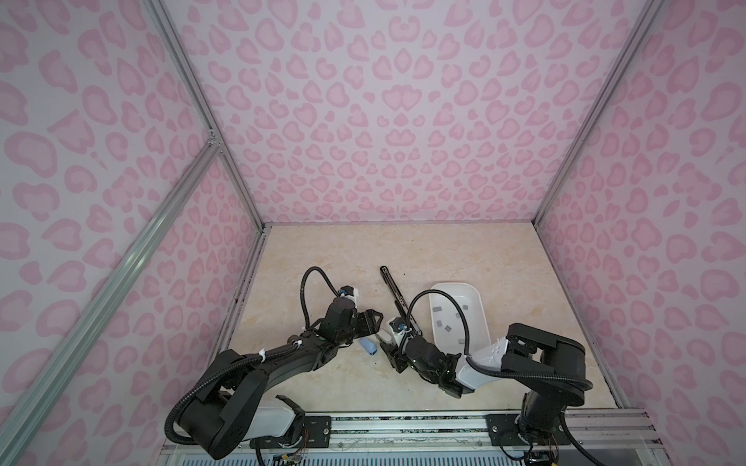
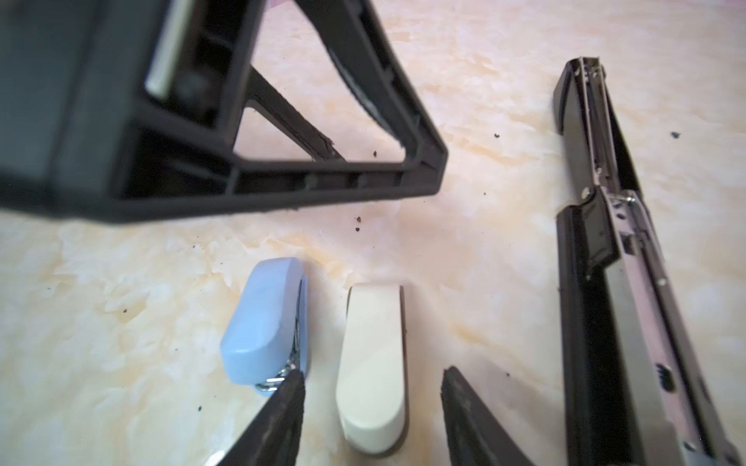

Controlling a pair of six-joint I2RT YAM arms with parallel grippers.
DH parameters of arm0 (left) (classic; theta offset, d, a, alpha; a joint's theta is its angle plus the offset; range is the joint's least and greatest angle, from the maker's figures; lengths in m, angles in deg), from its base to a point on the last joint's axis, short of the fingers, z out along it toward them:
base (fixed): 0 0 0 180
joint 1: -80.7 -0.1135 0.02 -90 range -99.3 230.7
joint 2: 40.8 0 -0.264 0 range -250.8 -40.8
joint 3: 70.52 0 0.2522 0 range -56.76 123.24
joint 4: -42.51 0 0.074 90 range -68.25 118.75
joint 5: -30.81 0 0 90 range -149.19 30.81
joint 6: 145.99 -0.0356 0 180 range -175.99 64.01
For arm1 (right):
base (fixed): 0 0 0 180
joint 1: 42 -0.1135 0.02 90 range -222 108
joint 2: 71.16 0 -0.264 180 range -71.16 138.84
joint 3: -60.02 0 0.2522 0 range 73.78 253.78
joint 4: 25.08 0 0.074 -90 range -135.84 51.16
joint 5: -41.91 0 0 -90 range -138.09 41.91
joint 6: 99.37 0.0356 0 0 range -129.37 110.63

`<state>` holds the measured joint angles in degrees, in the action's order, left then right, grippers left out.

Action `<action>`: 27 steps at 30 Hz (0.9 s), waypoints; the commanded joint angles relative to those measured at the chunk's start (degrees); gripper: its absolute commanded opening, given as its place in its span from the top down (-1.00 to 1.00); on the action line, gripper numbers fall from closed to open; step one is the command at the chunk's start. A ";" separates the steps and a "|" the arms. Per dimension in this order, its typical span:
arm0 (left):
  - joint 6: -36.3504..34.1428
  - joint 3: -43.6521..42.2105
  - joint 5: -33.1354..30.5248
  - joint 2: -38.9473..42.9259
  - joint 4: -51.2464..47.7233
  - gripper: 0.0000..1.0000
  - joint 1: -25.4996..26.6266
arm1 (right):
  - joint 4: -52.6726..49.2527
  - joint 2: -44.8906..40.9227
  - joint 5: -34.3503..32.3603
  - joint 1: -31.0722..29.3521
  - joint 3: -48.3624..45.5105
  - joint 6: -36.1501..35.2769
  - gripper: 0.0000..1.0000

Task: Load the staples into the stapler
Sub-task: 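Press the cream stapler's top down closed with the left gripper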

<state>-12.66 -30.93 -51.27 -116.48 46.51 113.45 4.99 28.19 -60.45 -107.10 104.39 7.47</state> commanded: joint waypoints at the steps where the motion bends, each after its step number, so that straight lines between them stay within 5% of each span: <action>1: -1.13 -0.74 -1.61 1.27 -0.70 -0.40 0.03 | -1.89 -2.97 -0.62 -0.39 -0.77 -1.30 0.00; 14: -2.02 -1.43 -2.30 1.57 -0.91 -0.39 0.03 | -7.63 -0.78 -1.26 -0.33 5.31 -1.99 0.46; 27: -2.13 -2.53 -2.13 1.07 0.25 -0.39 0.03 | -1.51 8.44 -1.39 -0.30 3.73 1.45 0.59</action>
<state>-14.60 -33.12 -53.17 -115.41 45.09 113.45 7.05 34.94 -62.77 -107.34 109.39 6.68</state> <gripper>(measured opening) 0.693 0.202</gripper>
